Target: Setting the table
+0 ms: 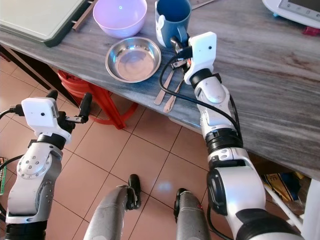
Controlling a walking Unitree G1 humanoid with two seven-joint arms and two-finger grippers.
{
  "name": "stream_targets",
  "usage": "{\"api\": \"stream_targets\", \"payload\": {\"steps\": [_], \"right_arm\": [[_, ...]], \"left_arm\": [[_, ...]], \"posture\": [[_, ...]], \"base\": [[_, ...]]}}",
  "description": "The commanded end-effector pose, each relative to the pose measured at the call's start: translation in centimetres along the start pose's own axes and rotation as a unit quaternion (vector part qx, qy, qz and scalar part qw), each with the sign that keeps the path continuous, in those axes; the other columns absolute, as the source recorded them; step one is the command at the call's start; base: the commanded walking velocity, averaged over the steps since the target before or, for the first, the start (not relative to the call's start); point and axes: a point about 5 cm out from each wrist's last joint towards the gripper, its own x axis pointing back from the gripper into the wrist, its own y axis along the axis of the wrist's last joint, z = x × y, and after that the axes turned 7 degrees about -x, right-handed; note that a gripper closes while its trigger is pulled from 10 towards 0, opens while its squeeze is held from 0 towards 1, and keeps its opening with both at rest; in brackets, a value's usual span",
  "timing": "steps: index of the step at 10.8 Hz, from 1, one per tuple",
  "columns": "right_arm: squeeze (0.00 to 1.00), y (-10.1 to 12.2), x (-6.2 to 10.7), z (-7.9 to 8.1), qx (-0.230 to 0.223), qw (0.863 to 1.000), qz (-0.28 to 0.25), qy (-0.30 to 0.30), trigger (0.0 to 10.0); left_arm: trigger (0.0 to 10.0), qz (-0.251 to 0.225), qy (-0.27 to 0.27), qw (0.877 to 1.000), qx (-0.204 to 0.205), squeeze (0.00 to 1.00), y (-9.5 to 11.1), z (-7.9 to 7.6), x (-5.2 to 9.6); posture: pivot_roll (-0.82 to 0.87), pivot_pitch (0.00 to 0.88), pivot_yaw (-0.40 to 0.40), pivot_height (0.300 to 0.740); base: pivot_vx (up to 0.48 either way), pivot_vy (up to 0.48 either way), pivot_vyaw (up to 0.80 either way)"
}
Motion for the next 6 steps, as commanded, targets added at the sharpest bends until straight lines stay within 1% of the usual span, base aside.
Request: {"api": "stream_targets", "payload": {"steps": [1, 3, 6], "right_arm": [[0.0, 0.57, -0.56, 0.77, 0.001, 1.0, -0.018, 0.019, 10.0], [0.0, 0.38, -0.74, 1.07, 0.002, 1.0, -0.015, 0.024, 10.0], [0.0, -0.2, -0.62, 0.78, 0.001, 1.0, -0.004, 0.013, 10.0]], "left_arm": [[10.0, 0.007, 0.001, 1.0, -0.004, 0.0, -0.15, 0.31, 0.55], [10.0, 0.009, -0.002, 1.0, -0.003, 0.0, -0.15, 0.22, 0.59], [10.0, 0.01, -0.004, 1.0, -0.001, 0.0, -0.09, 0.16, 0.62]], "posture": [[0.07, 0.377, 0.08, 0.74], [0.07, 0.38, 0.079, 0.74], [0.07, 0.38, 0.077, 0.74]], "base": [[0.0, 0.0, 0.0], [0.0, 0.0, 0.0], [0.0, 0.0, 0.0]]}}
